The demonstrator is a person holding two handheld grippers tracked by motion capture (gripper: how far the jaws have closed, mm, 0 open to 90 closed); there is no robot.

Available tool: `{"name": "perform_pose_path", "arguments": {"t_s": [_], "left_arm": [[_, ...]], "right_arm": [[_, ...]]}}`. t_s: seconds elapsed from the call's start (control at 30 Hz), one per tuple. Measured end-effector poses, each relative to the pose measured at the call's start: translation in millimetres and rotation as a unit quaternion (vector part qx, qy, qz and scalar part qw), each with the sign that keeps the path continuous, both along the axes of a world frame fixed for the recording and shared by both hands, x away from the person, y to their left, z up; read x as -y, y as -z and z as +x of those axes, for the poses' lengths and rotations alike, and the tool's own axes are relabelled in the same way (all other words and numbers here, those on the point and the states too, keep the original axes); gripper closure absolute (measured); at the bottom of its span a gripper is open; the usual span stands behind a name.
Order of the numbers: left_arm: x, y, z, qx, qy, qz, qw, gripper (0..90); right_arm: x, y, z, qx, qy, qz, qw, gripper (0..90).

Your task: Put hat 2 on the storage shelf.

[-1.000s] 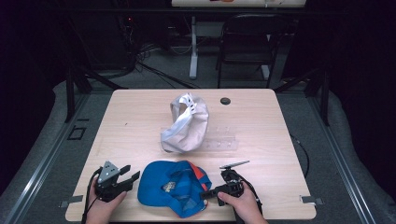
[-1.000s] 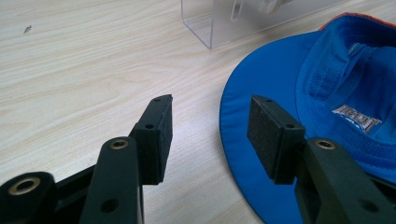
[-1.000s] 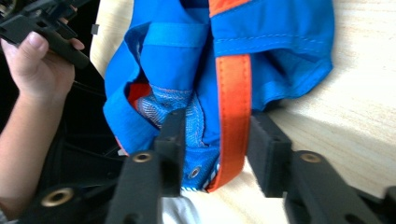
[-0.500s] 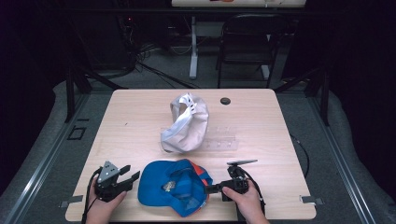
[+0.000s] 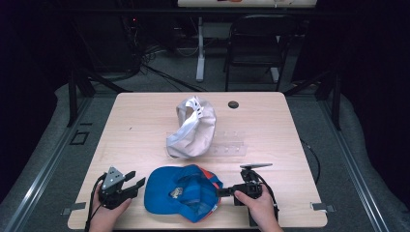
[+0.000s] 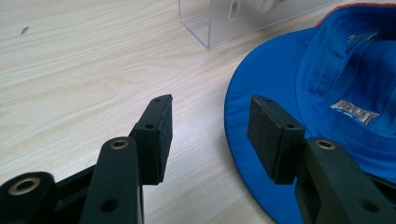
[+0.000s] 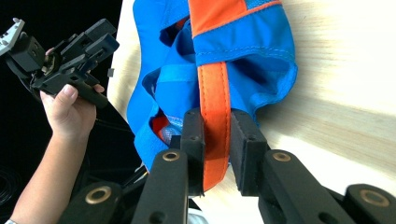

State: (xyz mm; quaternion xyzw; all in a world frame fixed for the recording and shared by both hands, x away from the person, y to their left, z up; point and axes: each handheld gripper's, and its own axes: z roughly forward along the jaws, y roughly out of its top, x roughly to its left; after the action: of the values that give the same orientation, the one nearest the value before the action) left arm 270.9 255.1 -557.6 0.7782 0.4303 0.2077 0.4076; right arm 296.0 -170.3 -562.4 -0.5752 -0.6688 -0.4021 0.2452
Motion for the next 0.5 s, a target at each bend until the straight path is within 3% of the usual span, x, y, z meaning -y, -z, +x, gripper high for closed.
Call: {"name": "perform_pose_path", "arguments": {"t_s": [0.23,0.3,0.37,0.5], "left_arm": [[1.8,0.8,-0.1,0.004,0.005,0.002,1.0,51.0],[2.0,0.6,0.0,0.005,0.005,0.0,1.0,51.0],[2.6,0.2,0.2,0.006,0.005,0.0,1.0,50.9],[5.0,0.0,2.0,0.008,0.009,-0.001,0.9999,51.0]], "right_arm": [[11.6,-7.0,1.4,0.002,0.003,-0.01,0.9999,77.5],[17.6,-9.8,2.4,0.0,0.012,-0.025,0.9996,77.4],[18.9,-9.1,2.7,0.003,0.017,-0.018,0.9997,77.5],[27.6,-11.2,2.6,0.004,0.023,-0.026,0.9994,77.5]]}}
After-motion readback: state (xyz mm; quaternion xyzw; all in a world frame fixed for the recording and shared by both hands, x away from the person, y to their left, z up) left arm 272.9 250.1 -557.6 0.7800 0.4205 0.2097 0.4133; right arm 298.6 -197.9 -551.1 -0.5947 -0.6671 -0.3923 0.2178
